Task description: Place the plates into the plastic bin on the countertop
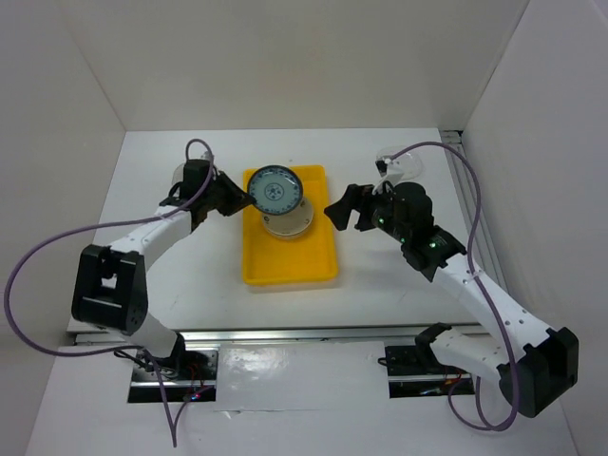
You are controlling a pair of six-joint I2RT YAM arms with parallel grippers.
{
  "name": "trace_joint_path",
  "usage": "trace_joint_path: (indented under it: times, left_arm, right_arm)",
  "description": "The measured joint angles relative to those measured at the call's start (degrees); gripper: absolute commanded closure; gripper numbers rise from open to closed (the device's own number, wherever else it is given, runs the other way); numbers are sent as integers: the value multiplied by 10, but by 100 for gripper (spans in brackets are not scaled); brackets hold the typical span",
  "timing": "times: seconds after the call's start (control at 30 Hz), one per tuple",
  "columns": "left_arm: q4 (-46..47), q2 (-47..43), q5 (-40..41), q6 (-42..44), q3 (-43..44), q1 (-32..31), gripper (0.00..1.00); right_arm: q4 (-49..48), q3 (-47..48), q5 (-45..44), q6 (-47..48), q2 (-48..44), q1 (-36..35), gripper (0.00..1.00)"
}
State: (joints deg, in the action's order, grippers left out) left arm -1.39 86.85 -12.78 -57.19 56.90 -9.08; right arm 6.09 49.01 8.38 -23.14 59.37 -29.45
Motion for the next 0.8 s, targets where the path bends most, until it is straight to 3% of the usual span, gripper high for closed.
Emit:
trace_joint_path:
  times: [0.2,0.43,0.53,0.6,0.73,0.8]
  left_arm:
    - [6,73,-40,33,54,-26,100]
    - [2,106,-39,46,59,-37,100]
    - [-3,118,-40,47,62,-39,84]
    - [-5,123,-40,48,62,-40,65]
    - [-16,123,-37,49,66,-42,51]
    - [-20,122,-33,49,69,-43,39]
  right_arm:
    - [10,0,3,-8,-30,15,0]
    - [17,-7,4,-15,-35,20,0]
    - [19,-7,3,-15,-35,21,0]
    - [20,-7,2,-15,-35,24,0]
    - [21,-7,2,-15,-35,40,0]
    - [21,-8,2,-16,-35,51,0]
